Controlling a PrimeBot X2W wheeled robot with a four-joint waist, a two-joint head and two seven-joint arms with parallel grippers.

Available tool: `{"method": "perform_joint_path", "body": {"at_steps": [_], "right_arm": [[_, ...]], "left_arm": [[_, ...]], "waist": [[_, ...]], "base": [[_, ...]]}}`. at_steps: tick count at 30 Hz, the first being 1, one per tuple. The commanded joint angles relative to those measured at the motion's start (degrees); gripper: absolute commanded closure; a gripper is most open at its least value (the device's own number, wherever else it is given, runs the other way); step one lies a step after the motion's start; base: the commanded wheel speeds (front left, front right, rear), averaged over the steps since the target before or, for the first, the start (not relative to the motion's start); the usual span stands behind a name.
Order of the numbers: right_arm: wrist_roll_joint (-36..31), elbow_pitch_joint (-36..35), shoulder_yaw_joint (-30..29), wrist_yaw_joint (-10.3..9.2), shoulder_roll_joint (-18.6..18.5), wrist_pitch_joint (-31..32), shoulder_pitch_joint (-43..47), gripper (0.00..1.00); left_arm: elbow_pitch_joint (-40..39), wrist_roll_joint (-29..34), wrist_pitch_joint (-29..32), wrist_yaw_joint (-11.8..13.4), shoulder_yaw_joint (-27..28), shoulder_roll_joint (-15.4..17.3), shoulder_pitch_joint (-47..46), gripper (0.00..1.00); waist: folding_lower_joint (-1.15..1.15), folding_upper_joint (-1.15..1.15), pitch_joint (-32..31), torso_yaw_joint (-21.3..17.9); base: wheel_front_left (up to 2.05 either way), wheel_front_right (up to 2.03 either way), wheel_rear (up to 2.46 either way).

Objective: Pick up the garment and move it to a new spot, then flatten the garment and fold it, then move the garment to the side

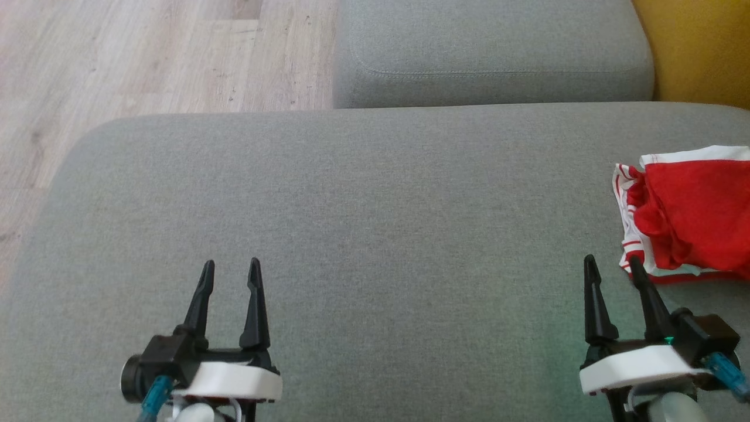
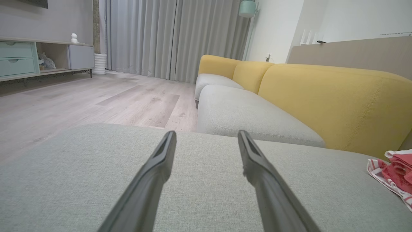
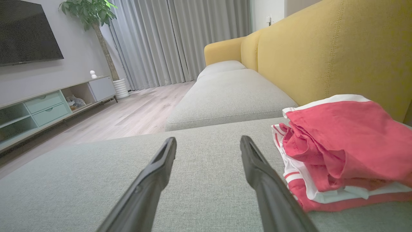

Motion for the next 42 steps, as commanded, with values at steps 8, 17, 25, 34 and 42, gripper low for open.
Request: {"method": "perform_joint_path", "body": {"at_steps": [8, 17, 25, 34, 42], "right_arm": [[-0.34, -1.58, 1.14, -0.05, -0.27, -0.78, -2.09, 0.00], [-0.81, -1.40, 1.54, -0.05, -0.27, -0.78, -2.17, 0.00], [-0.69, -1.14, 2.05, -0.05, -0.27, -0.78, -2.31, 0.00], [0.37, 3.72, 1.14, 0.00, 0.05, 0.31, 0.85, 1.00], [5.00, 3.48, 0.75, 0.00, 0.02, 1.47, 0.37, 1.00]], "left_arm": [[-1.99, 0.27, -0.37, 0.42, 1.94, 0.30, -1.74, 0.00], [-0.47, -1.79, -0.37, -0.98, 1.16, 0.30, -1.69, 0.00], [1.93, -3.27, -0.37, -2.34, 0.53, 0.30, -2.19, 0.00], [6.68, -5.88, 0.28, -2.15, -1.07, -0.06, 0.98, 1.00], [6.32, -9.90, 1.47, -2.46, 0.01, -0.04, 0.67, 1.00]], "waist": [[0.00, 0.00, -0.09, -0.01], [0.00, 0.00, -0.15, -0.12], [0.00, 0.00, -0.16, -0.67], [0.00, 0.00, -0.17, -1.15], [0.00, 0.00, -0.06, -1.32]], "base": [[0.00, 0.00, 0.00], [0.00, 0.00, 0.00], [0.00, 0.00, 0.00], [0.00, 0.00, 0.00], [0.00, 0.00, 0.00]]}}
